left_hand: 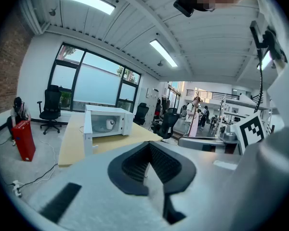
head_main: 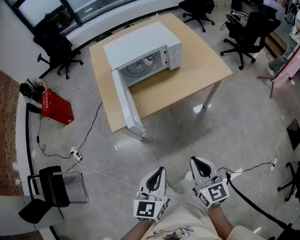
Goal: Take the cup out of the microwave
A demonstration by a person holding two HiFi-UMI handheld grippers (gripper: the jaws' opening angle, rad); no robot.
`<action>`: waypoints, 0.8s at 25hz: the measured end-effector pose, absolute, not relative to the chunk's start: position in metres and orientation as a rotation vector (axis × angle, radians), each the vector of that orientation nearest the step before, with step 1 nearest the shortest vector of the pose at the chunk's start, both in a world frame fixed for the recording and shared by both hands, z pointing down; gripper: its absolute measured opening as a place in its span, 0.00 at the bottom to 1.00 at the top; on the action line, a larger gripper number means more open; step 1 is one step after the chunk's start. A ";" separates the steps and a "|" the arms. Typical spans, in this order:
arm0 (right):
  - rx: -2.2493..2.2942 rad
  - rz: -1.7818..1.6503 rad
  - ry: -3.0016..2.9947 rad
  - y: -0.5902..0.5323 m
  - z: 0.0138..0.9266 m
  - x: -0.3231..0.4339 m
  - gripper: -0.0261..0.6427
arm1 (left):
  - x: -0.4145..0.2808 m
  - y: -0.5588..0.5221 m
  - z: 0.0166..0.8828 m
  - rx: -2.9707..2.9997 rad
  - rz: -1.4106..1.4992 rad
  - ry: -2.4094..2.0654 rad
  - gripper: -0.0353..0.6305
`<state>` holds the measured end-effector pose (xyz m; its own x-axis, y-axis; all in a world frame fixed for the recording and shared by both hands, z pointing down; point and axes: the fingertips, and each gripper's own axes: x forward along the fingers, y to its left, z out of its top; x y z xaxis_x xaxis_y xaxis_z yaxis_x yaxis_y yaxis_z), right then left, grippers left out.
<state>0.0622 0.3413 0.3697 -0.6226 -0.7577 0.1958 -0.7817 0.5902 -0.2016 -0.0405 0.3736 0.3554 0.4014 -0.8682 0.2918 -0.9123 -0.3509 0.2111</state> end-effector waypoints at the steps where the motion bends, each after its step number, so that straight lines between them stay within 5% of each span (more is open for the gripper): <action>1: 1.324 0.417 -2.721 0.344 0.370 0.065 0.05 | -0.036 0.375 0.355 2.330 0.183 -1.536 0.06; 20: 1.230 0.441 -2.851 0.315 0.370 0.122 0.05 | 0.007 0.364 0.372 2.225 0.233 -1.654 0.06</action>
<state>0.1224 0.3154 0.3699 -0.6923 -0.7123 0.1154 -0.7138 0.6527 -0.2537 0.0068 0.3640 0.3715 0.3021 -0.8910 0.3390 -0.9500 -0.2517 0.1849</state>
